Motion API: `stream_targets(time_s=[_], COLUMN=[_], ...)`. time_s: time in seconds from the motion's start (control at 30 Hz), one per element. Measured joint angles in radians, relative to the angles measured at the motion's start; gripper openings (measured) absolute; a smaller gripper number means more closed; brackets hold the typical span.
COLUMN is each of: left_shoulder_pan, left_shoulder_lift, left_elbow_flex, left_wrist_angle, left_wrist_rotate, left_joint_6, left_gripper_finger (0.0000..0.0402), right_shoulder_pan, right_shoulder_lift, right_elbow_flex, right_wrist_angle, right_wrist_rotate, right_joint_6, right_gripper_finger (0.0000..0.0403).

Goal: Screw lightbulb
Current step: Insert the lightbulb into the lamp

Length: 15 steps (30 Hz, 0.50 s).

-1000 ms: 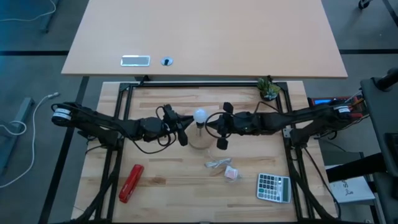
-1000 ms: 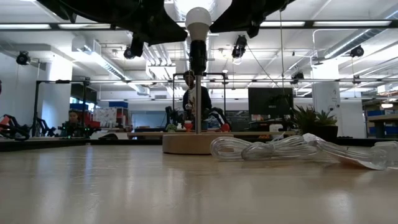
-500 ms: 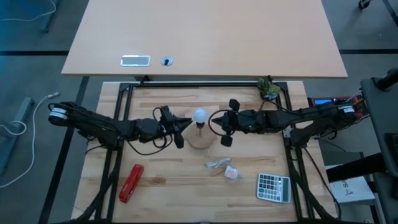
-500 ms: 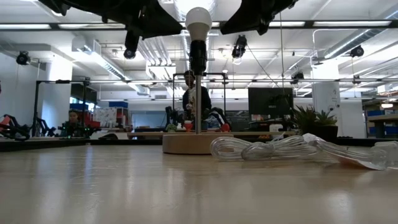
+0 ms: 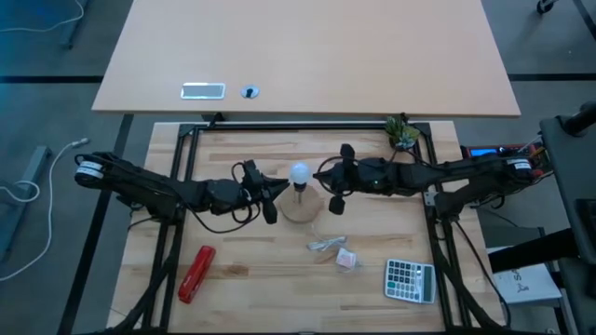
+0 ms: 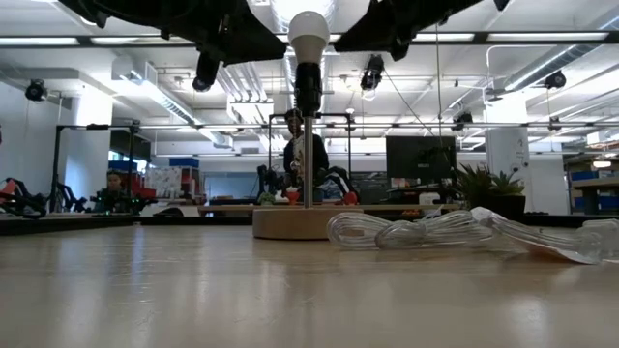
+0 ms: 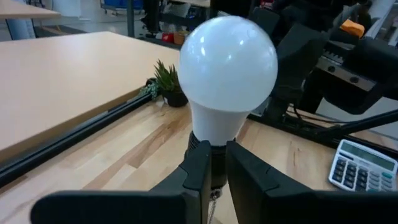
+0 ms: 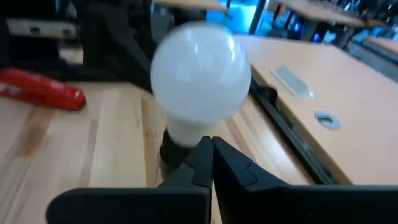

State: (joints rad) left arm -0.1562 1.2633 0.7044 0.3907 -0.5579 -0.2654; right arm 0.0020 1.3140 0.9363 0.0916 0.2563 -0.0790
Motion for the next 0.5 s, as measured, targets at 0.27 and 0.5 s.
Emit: stream_targets(time_s=[0.27, 0.5], left_shoulder_pan=[0.001, 0.011], left_shoulder_lift=[0.0, 0.005], left_elbow_flex=[0.0, 0.0], left_wrist_angle=[0.068, 0.07], left_wrist_rotate=[0.0, -0.006], left_joint_6=[0.042, 0.061], left_gripper_finger=[0.0041, 0.0041], right_shoulder_pan=[-0.001, -0.001], right_shoulder_lift=[0.035, 0.046], right_elbow_flex=[0.005, 0.005], right_wrist_angle=[0.038, 0.063], right_wrist_rotate=[-0.005, -0.006], right_joint_6=[-0.002, 0.0], right_gripper_finger=[0.0, 0.0])
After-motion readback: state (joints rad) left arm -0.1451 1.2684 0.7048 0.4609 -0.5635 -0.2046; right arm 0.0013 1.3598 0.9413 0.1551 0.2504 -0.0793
